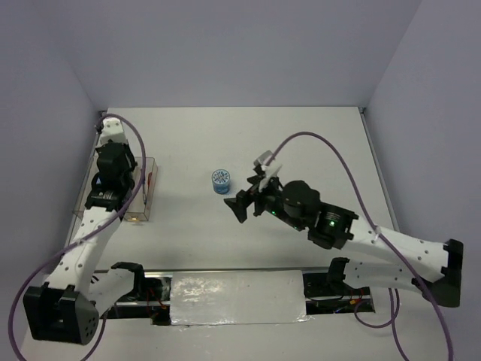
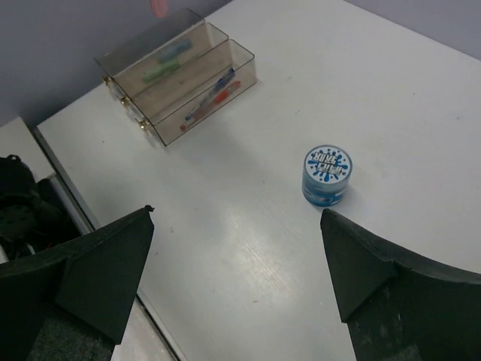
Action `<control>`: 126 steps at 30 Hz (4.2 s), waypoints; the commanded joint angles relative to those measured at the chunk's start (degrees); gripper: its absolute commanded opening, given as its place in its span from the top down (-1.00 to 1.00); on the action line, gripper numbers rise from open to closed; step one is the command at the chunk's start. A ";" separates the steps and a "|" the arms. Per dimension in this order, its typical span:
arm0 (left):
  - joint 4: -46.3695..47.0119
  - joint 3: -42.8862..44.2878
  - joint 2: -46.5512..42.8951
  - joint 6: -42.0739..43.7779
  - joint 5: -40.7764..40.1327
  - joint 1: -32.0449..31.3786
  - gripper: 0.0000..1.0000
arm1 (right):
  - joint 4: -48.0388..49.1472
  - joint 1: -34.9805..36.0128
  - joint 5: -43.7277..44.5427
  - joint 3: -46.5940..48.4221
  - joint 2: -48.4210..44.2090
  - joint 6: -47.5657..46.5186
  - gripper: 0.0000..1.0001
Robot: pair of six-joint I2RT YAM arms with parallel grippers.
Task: Sort the stationery into containers
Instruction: Place the stationery in the storage box, then pick up the stationery from the center of the board.
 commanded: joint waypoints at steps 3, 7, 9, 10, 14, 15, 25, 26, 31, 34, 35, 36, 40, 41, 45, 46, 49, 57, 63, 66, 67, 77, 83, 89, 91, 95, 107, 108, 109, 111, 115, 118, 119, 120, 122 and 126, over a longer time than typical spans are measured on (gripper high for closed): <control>19.67 0.17 9.94 22.20 -14.74 10.10 1.00 | 1.37 -0.07 -0.96 -8.96 -12.47 1.70 -0.99; 29.85 -2.90 15.85 27.46 -13.42 13.01 1.00 | -0.64 -0.07 -1.84 -12.06 -16.18 2.14 -0.99; 31.29 -2.73 19.00 25.55 -15.53 15.72 1.00 | -3.02 -0.07 -2.89 -12.32 -18.11 2.05 -0.99; 31.28 -2.64 19.72 23.89 -14.84 16.08 1.00 | -3.55 -0.07 -3.07 -12.41 -19.34 1.79 -0.99; 37.06 -6.07 22.27 20.45 -10.53 16.96 1.00 | -4.61 -0.07 -1.32 -12.94 -21.46 0.82 -0.99; 37.51 -6.24 22.97 19.23 -10.53 17.40 1.00 | -4.52 -0.07 -1.40 -12.77 -21.55 0.73 -0.99; 35.67 -6.33 29.21 12.98 -12.63 17.93 0.79 | -4.61 -0.07 -1.75 -8.55 -17.42 0.64 -0.99; 35.85 -6.51 29.57 13.06 -13.51 17.93 0.71 | -4.78 -0.07 -1.93 -8.28 -17.16 0.73 -0.99; 33.30 -5.81 29.74 10.87 -15.36 17.93 -0.58 | -6.01 0.02 -2.10 -7.58 -17.07 1.17 -0.99; 32.77 -5.28 29.22 10.34 -17.12 17.93 -0.99 | -6.89 0.02 -1.84 -7.05 -17.50 0.91 -0.99; 32.34 -4.93 28.61 10.25 -17.12 18.02 -0.99 | -7.07 0.11 -1.58 -6.96 -17.59 0.82 -0.99; 31.72 -4.41 27.73 10.25 -16.25 17.94 -0.99 | -7.24 -0.07 -1.31 -6.79 -17.68 0.73 -0.99; 28.21 -0.45 21.50 11.39 -14.39 17.93 -0.99 | -7.16 0.02 -0.78 -6.52 -17.94 0.38 -0.99; 28.20 -0.18 20.53 11.30 -15.27 17.93 -0.99 | -7.16 0.02 -0.52 -6.52 -17.86 0.38 -0.99; 20.68 5.58 14.47 0.38 -14.59 17.41 -0.99 | -7.33 0.02 0.18 -6.08 -17.94 0.56 -0.99; 15.42 8.14 12.10 -5.77 -7.87 17.41 -0.99 | -7.25 0.02 0.36 -6.00 -18.03 0.64 -0.99; 2.64 15.28 11.55 -18.22 21.56 17.23 -0.99 | -6.98 -0.07 1.06 -6.00 -18.91 0.65 -0.99; -17.07 34.54 30.08 -19.98 31.65 -8.04 -0.99 | -14.09 0.02 6.59 -5.73 -23.39 7.58 -0.99; -15.13 30.67 33.17 -22.45 27.89 -21.32 -0.99 | -18.05 0.02 6.60 -7.14 -28.14 9.70 -0.99; -15.83 29.70 37.47 -20.51 21.83 -26.52 -0.99 | -21.12 0.02 6.77 -6.09 -28.49 9.96 -0.99; -16.01 29.44 38.87 -20.34 21.21 -27.23 -0.99 | -21.74 -0.07 6.77 -5.82 -28.58 10.05 -0.99; -17.42 26.54 43.89 -19.19 10.40 -31.55 -0.99 | -22.02 0.02 5.29 -7.58 -29.81 9.17 -0.99; -14.16 24.43 44.86 -18.75 9.25 -31.55 -0.99 | -21.57 0.02 3.26 -6.88 -26.65 7.85 -0.99; -12.41 23.11 47.23 -18.67 8.72 -31.64 -0.99 | -20.96 0.11 2.64 -6.96 -26.03 7.50 -0.99; -11.97 23.11 47.67 -18.49 8.20 -31.64 -0.99 | -20.96 0.02 2.64 -6.88 -25.77 7.41 -0.99; -11.79 24.16 48.73 -17.70 8.02 -31.64 -0.92 | -20.60 0.02 1.94 -7.05 -25.94 7.24 -0.99; -13.98 25.75 43.65 -16.03 5.13 -31.55 1.00 | -21.22 0.02 2.47 -7.84 -26.64 6.97 -0.99; -14.86 25.31 41.81 -16.29 3.38 -31.37 1.00 | -21.05 0.02 2.47 -8.19 -26.73 6.97 -0.99; -16.00 25.31 37.78 -16.90 -1.69 -30.94 1.00 | -20.70 0.11 2.55 -8.37 -26.91 6.97 -0.99; -21.33 26.44 33.81 -20.41 -6.64 -27.43 1.00 | -20.26 0.02 2.21 -9.07 -27.35 7.06 -0.99; -29.00 28.64 26.24 -27.62 -12.97 -12.79 1.00 | -18.41 0.02 1.33 -10.21 -27.88 7.15 -0.99; -33.40 29.96 24.83 -34.81 -16.14 -3.90 1.00 | -16.05 0.02 0.36 -11.09 -28.58 6.71 -0.99; -34.02 29.88 24.74 -36.14 -16.59 -1.77 1.00 | -15.86 0.02 0.01 -11.09 -28.41 6.54 -0.99; -34.03 29.79 24.82 -36.68 -16.68 -0.10 1.00 | -15.77 0.02 -0.25 -10.48 -27.97 6.10 -0.99; -32.98 29.79 26.57 -36.69 -14.94 4.81 1.00 | -16.91 0.02 -0.34 -9.34 -26.05 5.66 -0.99; -35.87 33.30 32.89 -38.18 -12.02 9.84 1.00 | -17.18 0.02 -0.87 -8.11 -23.31 5.22 -0.99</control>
